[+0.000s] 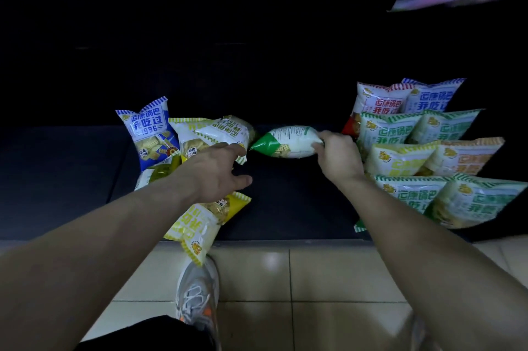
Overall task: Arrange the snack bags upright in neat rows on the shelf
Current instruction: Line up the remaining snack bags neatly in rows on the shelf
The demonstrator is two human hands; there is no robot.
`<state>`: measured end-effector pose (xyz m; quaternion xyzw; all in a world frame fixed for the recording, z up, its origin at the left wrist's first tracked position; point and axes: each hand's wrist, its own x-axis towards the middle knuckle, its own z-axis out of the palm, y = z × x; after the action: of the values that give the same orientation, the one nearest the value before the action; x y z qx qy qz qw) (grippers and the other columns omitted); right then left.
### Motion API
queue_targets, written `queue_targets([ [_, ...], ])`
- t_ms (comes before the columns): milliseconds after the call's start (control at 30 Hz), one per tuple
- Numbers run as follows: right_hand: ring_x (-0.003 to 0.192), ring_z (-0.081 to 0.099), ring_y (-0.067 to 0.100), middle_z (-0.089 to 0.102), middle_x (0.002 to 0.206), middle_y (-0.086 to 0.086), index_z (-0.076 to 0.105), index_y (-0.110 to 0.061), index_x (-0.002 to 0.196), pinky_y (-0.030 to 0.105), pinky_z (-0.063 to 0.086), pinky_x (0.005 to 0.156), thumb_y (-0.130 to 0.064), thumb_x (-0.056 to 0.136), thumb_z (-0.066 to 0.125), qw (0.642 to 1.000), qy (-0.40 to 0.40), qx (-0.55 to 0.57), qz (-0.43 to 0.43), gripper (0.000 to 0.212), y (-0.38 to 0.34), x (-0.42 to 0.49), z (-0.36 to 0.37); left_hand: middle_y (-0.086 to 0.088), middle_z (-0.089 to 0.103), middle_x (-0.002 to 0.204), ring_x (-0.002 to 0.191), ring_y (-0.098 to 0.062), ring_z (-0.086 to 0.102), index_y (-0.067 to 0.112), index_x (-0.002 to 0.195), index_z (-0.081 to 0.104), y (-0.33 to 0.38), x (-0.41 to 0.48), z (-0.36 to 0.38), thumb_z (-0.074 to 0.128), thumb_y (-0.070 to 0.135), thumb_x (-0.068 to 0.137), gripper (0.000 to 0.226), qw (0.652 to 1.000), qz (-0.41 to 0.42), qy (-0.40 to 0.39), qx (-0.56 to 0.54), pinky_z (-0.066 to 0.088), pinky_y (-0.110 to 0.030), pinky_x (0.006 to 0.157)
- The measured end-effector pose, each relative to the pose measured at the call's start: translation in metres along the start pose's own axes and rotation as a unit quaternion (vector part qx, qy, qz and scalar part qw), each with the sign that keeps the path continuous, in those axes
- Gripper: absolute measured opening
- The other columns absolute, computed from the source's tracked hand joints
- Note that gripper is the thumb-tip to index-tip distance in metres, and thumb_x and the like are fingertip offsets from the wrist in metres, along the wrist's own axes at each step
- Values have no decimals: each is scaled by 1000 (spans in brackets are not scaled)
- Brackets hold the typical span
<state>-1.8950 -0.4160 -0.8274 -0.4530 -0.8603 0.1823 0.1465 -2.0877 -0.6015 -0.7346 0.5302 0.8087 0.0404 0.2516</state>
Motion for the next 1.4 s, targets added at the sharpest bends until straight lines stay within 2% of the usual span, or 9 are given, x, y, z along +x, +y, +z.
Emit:
queue_targets([
  [200, 79, 66, 30, 70, 84, 10, 72, -13, 100, 38, 55, 72, -34, 96, 59, 999, -35, 9, 22, 25, -8, 0, -44, -2, 46, 142, 124, -22, 47, 27, 141, 43, 7, -3, -10, 63, 50, 87, 62, 1000, 5, 3, -4, 42, -37, 100],
  [433, 61, 55, 16, 60, 69, -1, 64, -19, 101, 28, 34, 48, -48, 98, 50, 996, -48, -2, 69, 32, 0, -15, -28, -1, 45, 142, 124, -21, 47, 27, 140, 44, 4, -4, -9, 63, 51, 87, 62, 1000, 3, -4, 8, 42, -34, 98],
  [567, 93, 54, 18, 56, 107, 2, 50, -20, 119, 31, 41, 70, -46, 86, 70, 983, -132, 108, 63, 47, 6, -20, -15, -1, 45, 143, 125, -22, 45, 27, 141, 43, 2, -1, -8, 63, 52, 86, 63, 1000, -4, -10, 12, 42, -36, 99],
  [700, 103, 56, 14, 58, 114, -3, 54, -22, 124, 25, 44, 84, -31, 64, 92, 976, -170, 130, 34, 71, 0, -28, -3, 0, 46, 141, 126, -22, 45, 27, 140, 44, 3, 2, -7, 63, 53, 86, 63, 1000, -1, -9, 24, 42, -39, 100],
  [900, 98, 58, 15, 61, 107, -6, 62, -29, 119, 36, 50, 81, -60, 67, 80, 982, -126, 144, -13, 64, -14, -28, 0, -1, 47, 142, 128, -22, 44, 28, 141, 43, 4, 5, -3, 62, 57, 84, 67, 999, 4, -12, 31, 40, -37, 102],
  [1033, 97, 54, 14, 50, 109, -7, 51, -32, 120, 32, 43, 75, -68, 77, 65, 984, -120, 132, -24, 57, -31, -31, 8, -1, 47, 141, 127, -23, 45, 27, 142, 41, 2, 5, -3, 63, 57, 84, 70, 999, 2, -15, 29, 43, -40, 101],
  [1133, 95, 60, 16, 59, 109, -6, 40, -37, 116, 35, 46, 75, -69, 83, 55, 974, -162, 158, -23, 48, -46, -32, 17, -3, 47, 142, 125, -23, 47, 26, 143, 40, 1, 6, -5, 63, 56, 84, 70, 1000, -9, -14, 25, 44, -41, 99],
  [1267, 120, 50, 28, 52, 136, 6, 26, -29, 144, 46, 44, 98, -72, 85, 49, 969, -218, 99, -58, 77, -68, -31, 30, -2, 49, 139, 121, -21, 50, 25, 143, 41, -8, 5, -10, 64, 54, 85, 69, 1000, -21, -10, 20, 45, -37, 98],
  [1400, 127, 47, 28, 43, 145, 7, 14, -29, 152, 39, 42, 99, -51, 74, 77, 958, -263, 76, -81, 103, -77, -26, 38, -5, 51, 137, 119, -23, 52, 22, 141, 43, -35, 0, -18, 67, 51, 84, 69, 999, -50, 4, -3, 45, -38, 97],
])
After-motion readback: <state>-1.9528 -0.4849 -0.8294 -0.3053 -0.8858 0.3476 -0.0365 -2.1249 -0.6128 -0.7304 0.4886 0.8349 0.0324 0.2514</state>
